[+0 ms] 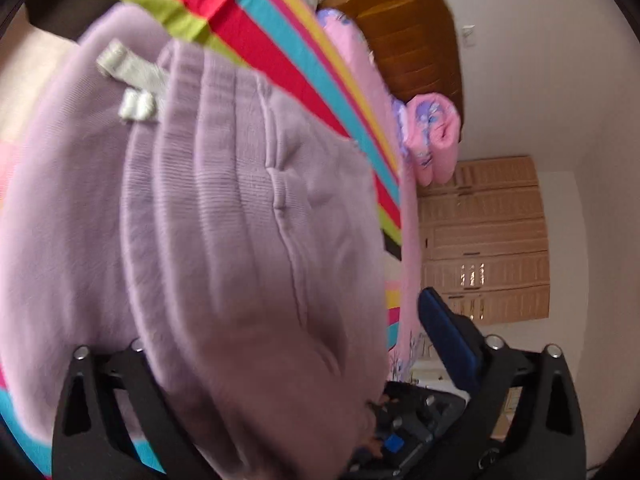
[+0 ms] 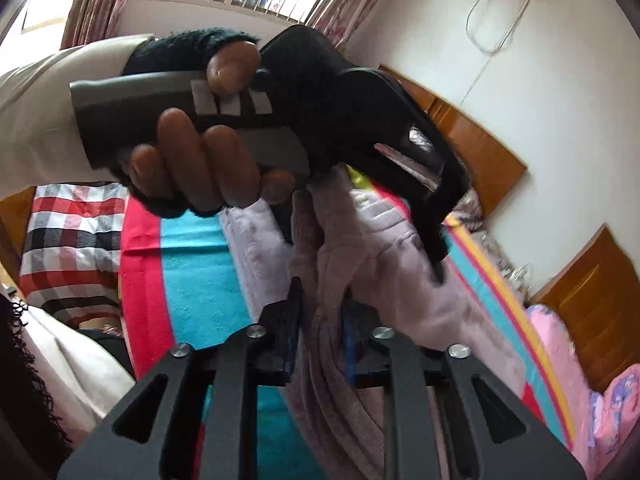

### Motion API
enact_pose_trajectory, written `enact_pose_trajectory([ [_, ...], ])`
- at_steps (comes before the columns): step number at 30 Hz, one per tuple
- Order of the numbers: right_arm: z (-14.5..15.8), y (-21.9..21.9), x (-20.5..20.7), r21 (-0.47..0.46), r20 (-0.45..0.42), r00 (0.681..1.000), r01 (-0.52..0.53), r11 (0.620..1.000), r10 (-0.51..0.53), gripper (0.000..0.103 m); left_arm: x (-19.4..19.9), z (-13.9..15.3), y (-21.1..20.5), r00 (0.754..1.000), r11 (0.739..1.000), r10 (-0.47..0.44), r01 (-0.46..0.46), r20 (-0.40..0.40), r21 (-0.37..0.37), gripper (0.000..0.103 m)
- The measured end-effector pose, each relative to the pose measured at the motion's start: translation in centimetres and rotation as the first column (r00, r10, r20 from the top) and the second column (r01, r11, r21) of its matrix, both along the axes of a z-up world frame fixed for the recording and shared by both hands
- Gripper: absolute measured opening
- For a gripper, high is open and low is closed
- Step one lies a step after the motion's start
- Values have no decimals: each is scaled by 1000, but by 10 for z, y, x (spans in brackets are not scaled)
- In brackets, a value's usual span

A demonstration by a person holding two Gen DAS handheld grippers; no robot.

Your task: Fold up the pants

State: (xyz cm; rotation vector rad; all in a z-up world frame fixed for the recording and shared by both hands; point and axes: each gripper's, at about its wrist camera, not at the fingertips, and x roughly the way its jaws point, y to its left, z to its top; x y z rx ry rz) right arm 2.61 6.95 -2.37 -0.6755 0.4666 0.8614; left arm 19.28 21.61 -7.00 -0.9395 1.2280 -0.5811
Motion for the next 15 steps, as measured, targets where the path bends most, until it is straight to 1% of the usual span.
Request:
enact_pose_trajectory([
  [1, 7, -12, -1, 55, -17, 1000, 12, 998, -11, 49, 3, -3, -3, 1000, 999, -6, 7, -13, 53, 55],
  [2, 14, -26, 0, 111, -43, 999, 34, 993, -30, 62, 4, -6, -5, 1000, 994, -12, 13, -13, 113, 46],
  [3, 22, -44, 2, 175, -73, 995, 80, 981, -68, 65, 2, -9, -5, 1000, 990, -17, 18, -3, 138, 36],
  [4, 29, -67, 5, 238, -103, 987, 147, 960, -126, 68, 0, -12, -2, 1000, 992, -13, 12, 6, 128, 33],
  [5, 34, -94, 8, 300, -146, 970, 231, 925, -195, 75, -4, -15, 2, 1000, 994, -5, 4, 16, 112, 32],
  [6, 35, -118, 9, 344, -185, 948, 309, 887, -259, 79, -7, -17, 5, 1000, 995, 0, -3, 28, 95, 32],
  [7, 33, -149, 9, 377, -237, 909, 412, 830, -343, 85, -9, -20, 6, 999, 996, 3, -6, 39, 84, 32],
  [8, 28, -171, 6, 380, -274, 876, 479, 792, -398, 85, -9, -21, 7, 999, 997, 5, -8, 47, 77, 32],
  [10, 11, -206, -3, 345, -364, 808, 579, 739, -463, 85, -11, -22, 6, 999, 996, 3, -7, 53, 84, 32],
  [11, 2, -216, -11, 324, -390, 785, 606, 726, -481, 85, -11, -22, 6, 998, 996, 1, -6, 56, 94, 32],
  [12, -5, -219, -18, 303, -404, 774, 616, 727, -487, 85, -10, -21, 4, 998, 995, -1, -5, 57, 105, 32],
  [13, -10, -218, -24, 281, -402, 769, 621, 732, -498, 85, -9, -20, 3, 998, 994, -4, -2, 57, 113, 33],
  [15, -21, -211, -26, 236, -368, 750, 647, 725, -550, 85, -7, -17, 1, 998, 992, -9, 2, 57, 122, 33],
])
